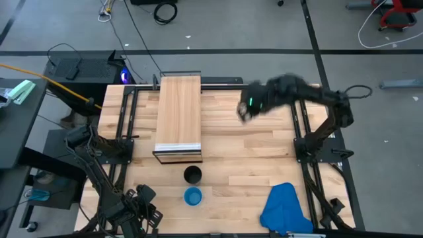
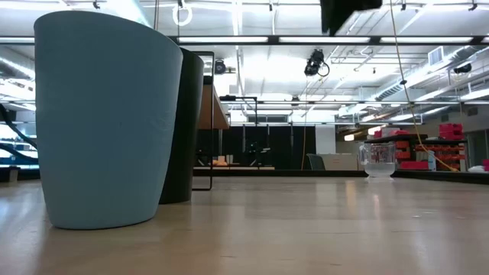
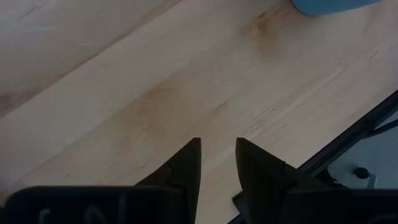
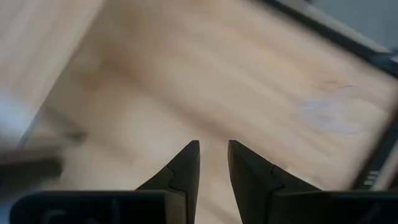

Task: Stack small to large cups/mugs on shelf
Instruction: Move the transparent mug to the bottom of the table

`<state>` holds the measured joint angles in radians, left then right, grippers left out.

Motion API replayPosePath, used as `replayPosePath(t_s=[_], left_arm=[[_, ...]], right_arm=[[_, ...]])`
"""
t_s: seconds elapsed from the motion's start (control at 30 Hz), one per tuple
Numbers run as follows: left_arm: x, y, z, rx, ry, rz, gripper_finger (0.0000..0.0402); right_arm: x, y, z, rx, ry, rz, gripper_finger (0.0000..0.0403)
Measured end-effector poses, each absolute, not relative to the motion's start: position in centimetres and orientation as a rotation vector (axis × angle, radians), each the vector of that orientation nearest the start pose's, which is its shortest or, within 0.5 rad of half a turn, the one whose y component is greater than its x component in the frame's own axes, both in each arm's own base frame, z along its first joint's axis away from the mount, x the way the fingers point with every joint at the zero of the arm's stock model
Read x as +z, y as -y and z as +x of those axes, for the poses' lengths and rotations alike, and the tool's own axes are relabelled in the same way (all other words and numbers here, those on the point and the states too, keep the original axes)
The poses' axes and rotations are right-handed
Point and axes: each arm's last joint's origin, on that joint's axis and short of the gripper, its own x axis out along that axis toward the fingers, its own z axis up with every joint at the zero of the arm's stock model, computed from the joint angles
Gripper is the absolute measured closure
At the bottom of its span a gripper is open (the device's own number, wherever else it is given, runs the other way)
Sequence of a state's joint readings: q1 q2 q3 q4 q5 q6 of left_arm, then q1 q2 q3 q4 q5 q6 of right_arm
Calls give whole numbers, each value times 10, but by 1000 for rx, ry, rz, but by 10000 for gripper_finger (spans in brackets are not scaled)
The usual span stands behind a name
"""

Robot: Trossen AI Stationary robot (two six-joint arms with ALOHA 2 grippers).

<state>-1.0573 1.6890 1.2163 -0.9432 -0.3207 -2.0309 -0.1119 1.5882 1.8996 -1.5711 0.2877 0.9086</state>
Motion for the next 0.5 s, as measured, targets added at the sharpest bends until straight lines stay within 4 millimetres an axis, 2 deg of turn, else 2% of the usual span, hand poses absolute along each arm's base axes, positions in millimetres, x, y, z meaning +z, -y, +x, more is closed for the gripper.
replayPosePath(t_s=[0.1,0.27,0.4,0.5], left_arm=[[213,267,161,621,-1096,-849,294],[213,267,161,622,-1096,-850,294],[214,267,161,621,-1095,-851,294],[214,267,161,621,-1096,-851,294]], right_arm=[[410,82,245,-1004,-977,738,313],[397,142,214,-1052,-1033,888,313],[373,169,197,-1152,-1097,964,313],[350,178,190,-1204,-1164,1012,312]])
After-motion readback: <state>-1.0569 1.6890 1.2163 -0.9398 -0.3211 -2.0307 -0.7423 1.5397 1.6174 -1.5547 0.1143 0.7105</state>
